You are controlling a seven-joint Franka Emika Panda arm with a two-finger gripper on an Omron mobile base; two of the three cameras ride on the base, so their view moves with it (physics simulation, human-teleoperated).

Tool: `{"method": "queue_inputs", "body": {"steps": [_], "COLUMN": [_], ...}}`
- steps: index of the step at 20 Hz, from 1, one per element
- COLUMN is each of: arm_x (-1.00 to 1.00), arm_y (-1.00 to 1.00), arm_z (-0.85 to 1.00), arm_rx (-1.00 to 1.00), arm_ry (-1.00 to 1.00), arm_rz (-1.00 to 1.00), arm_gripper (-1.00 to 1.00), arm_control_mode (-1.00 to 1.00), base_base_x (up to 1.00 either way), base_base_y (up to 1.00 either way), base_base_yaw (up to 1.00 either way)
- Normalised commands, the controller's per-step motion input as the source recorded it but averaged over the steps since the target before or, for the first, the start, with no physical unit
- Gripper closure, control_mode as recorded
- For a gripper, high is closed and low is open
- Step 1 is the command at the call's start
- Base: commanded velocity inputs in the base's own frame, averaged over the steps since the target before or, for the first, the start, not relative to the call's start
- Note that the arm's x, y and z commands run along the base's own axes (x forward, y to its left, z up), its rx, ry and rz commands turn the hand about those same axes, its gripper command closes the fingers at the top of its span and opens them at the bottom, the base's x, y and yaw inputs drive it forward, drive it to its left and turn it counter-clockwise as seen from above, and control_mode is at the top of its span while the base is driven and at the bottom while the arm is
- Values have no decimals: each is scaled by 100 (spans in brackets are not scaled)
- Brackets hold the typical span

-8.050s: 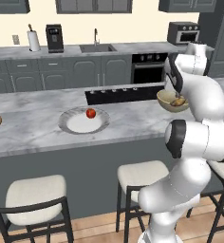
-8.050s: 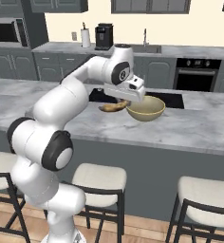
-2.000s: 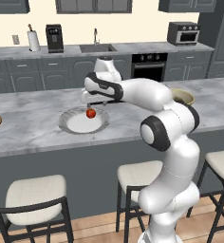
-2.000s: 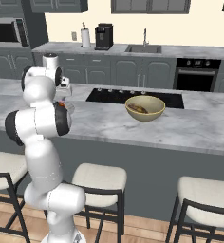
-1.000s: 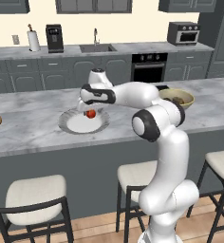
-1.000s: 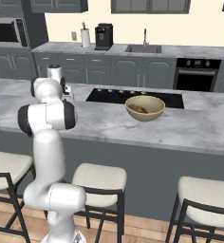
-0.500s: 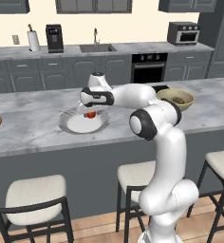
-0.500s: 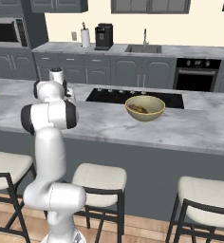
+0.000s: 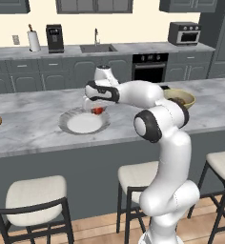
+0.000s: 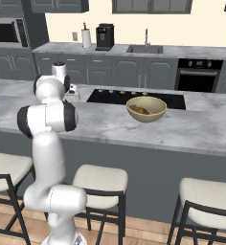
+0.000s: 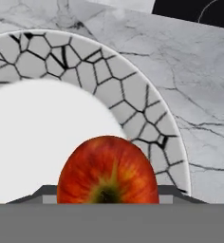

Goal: Take the fruits from the plate on the dining counter and place two fruits in each bowl.

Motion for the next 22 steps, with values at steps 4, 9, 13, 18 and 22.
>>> {"method": "queue_inputs", "body": {"steps": [4,9,13,18,22], "arm_x": [-28,-30,-9,0,-1], "arm_y": [-94,-100,-90,-90,-73], "arm_z": [27,13,17,22,31], "arm_rx": [0,0,0,0,0], "arm_ry": [0,0,0,1,4], "arm_rz": [-14,-11,-7,-9,-12], "arm_gripper": [100,100,100,100,100], "arm_control_mode": [-100,-100,-100,-100,-100], "base_base_x": [0,0,0,0,0], "base_base_y": [0,0,0,0,0], "base_base_yaw": [0,0,0,0,0]}}
